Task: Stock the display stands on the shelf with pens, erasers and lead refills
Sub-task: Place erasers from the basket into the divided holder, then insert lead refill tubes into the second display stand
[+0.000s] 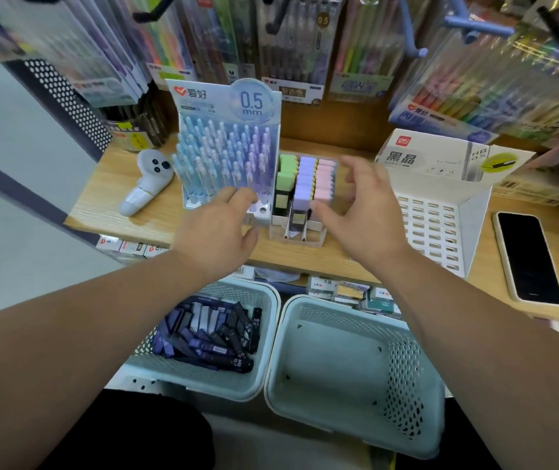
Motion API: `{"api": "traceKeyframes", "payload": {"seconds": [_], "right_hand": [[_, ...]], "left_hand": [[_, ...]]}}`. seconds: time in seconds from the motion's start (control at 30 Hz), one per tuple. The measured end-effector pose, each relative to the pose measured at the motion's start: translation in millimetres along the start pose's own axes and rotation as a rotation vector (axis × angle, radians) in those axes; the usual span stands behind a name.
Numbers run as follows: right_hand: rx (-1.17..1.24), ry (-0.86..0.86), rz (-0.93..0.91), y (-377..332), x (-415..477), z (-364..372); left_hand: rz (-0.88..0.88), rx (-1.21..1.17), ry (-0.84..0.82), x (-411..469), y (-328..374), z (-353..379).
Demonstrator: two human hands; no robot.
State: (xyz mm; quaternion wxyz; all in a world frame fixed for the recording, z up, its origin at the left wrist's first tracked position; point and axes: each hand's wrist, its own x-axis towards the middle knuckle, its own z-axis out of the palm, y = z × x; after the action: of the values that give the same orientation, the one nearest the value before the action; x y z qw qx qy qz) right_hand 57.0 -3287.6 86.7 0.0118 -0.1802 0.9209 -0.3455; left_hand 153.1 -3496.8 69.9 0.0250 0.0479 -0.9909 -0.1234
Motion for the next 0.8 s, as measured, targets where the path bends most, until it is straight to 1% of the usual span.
{"api": "traceKeyframes", "payload": {"seconds": [0.07, 0.1, 0.17, 0.2, 0.3, 0.33, 0.37, 0.43, 0.5, 0.63, 0.7, 0.8], "right_hand": [[0.056, 0.060, -0.061, -10.1, -16.7, 5.5], [0.083, 0.047, -0.091, -14.8, -24.9, 11.7], [0.120, -0.035, -0.144, -21.9, -40.6, 30.7], [0.128, -0.096, -0.162, -23.2, -47.8, 42.6], [0.116, -0.339, -0.163, -25.8, -67.1, 80.3], [0.107, -0.442, -0.135, -26.9, -72.4, 93.7], [0.102, -0.548, -0.084, -29.6, -76.8, 106.3], [0.099, -0.732, 0.071, -34.9, -83.8, 131.3], [0.099, -0.846, 0.229, -39.1, -88.4, 155.8], [0.056, -0.930, 0.423, -39.2, -93.4, 194.9], [0.014, -0.948, 0.506, -36.1, -92.9, 209.6], [-0.051, -0.988, 0.587, -30.4, -93.4, 227.2]], "left_hand": [[-0.035, -0.068, 0.017, -16.3, -14.9, -2.4], [-0.077, -0.102, 0.014, -26.1, -24.6, -3.0], [-0.204, -0.128, -0.040, -47.3, -48.9, -2.9], [-0.281, -0.133, -0.106, -56.6, -63.1, -3.4], [-0.540, -0.205, -0.409, -72.4, -106.1, -19.2], [-0.576, -0.211, -0.462, -76.1, -121.1, -26.7], [-0.575, -0.187, -0.478, -79.9, -136.0, -32.2], [-0.550, -0.118, -0.445, -91.7, -162.7, -36.5], [-0.569, -0.127, -0.451, -111.0, -183.9, -26.3], [-0.575, -0.293, -0.575, -139.0, -208.6, 19.9], [-0.561, -0.381, -0.570, -141.6, -215.4, 38.4], [-0.441, -0.334, -0.533, -150.4, -223.1, 68.1]]}}
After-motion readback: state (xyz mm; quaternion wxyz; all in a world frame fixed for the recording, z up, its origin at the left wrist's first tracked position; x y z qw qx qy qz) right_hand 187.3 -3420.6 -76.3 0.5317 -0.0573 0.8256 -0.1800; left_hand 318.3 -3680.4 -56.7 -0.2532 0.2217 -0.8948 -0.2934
